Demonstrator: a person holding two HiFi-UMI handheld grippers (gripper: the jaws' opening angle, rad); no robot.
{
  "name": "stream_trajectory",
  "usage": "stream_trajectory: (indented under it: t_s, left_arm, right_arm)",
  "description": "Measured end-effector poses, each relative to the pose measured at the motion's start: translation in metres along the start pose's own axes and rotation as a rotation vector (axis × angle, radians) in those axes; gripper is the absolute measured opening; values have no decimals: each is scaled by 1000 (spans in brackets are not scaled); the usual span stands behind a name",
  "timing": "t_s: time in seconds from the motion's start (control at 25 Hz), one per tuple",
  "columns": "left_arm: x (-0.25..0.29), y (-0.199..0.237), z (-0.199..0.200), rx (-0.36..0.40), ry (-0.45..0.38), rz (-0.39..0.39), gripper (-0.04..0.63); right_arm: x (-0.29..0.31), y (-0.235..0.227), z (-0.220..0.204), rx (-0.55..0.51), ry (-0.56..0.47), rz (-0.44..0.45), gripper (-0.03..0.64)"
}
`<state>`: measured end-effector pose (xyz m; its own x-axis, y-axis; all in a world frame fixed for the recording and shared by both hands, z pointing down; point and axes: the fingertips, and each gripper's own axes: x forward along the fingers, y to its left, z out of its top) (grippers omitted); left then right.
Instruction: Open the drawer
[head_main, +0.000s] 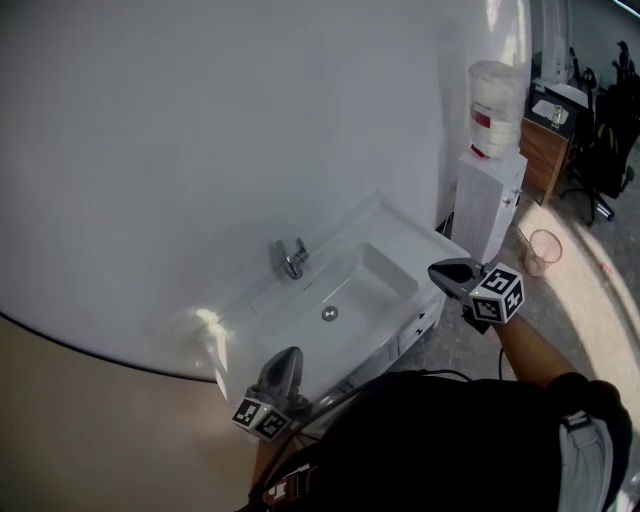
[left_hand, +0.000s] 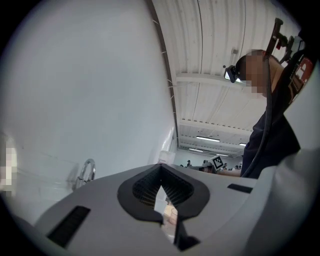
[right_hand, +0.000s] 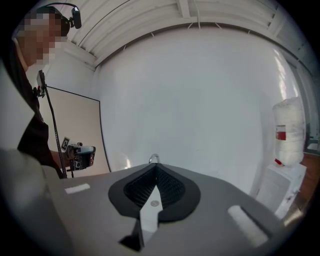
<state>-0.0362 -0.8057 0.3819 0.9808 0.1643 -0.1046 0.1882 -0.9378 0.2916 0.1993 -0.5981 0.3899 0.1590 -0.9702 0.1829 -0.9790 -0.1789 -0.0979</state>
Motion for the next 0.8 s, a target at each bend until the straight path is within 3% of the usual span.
stream_trajectory:
  t_s: [0.4, 0.8]
  left_arm:
    - [109, -42, -33, -23, 94, -278, 2]
    - [163, -45, -56, -90, 232, -604, 2]
  right_arm:
    - [-120, -64, -21, 62, -28, -310, 2]
    - [-185, -33, -39, 144, -26, -654, 2]
